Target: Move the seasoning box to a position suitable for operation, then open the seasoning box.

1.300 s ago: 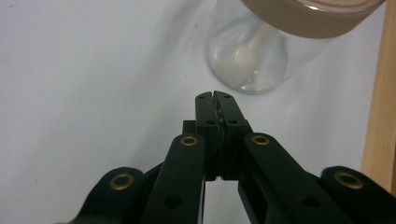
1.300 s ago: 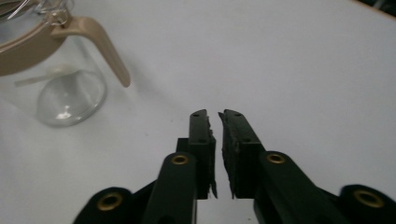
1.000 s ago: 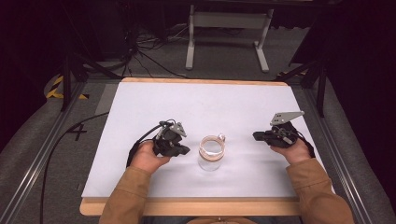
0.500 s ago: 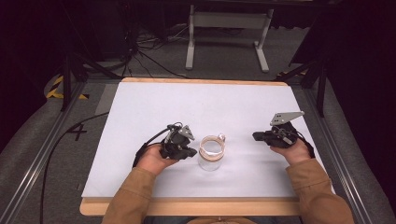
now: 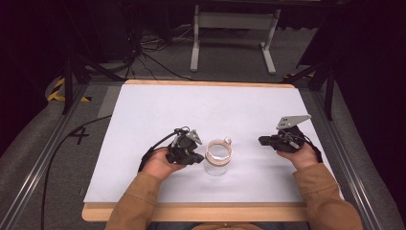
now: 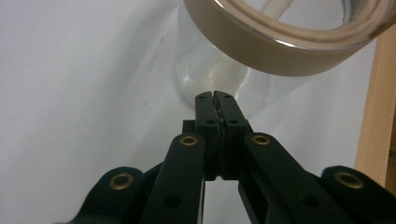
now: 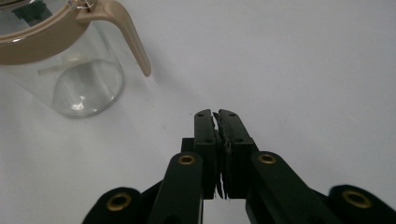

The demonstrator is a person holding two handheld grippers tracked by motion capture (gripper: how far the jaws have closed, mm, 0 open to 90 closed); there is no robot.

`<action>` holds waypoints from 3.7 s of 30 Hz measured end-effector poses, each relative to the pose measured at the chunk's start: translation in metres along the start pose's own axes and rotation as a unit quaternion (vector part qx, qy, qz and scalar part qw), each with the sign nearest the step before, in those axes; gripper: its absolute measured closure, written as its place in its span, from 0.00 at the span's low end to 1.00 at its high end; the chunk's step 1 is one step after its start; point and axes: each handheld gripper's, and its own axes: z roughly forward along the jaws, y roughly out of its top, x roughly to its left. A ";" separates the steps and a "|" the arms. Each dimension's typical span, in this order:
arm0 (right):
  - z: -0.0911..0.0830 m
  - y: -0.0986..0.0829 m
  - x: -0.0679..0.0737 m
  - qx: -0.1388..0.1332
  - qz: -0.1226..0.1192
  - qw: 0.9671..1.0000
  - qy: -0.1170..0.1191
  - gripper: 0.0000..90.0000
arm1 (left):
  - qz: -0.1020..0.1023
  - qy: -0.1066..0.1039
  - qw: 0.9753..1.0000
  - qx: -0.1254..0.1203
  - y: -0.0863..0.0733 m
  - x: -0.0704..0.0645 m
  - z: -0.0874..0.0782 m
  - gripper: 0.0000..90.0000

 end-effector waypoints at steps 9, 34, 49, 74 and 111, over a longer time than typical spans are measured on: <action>0.000 0.000 0.001 0.000 -0.002 1.000 0.003 0.97 | 0.006 -0.028 1.000 0.005 0.007 -0.009 0.007 0.96; -0.007 -0.006 0.002 -0.001 0.005 1.000 0.002 0.97 | 0.021 -0.059 0.998 0.011 0.022 -0.019 0.020 0.94; -0.008 -0.010 0.007 0.000 0.008 1.000 0.016 0.99 | -0.012 -0.022 0.997 -0.067 0.028 -0.005 -0.021 0.91; -0.034 -0.017 0.022 -0.034 0.022 0.999 0.031 0.98 | -0.011 0.042 0.984 -0.173 0.057 -0.003 -0.035 0.91; -0.020 -0.028 0.067 -0.005 0.001 0.998 0.063 0.97 | -0.033 -0.008 0.989 -0.141 0.089 0.010 0.005 0.95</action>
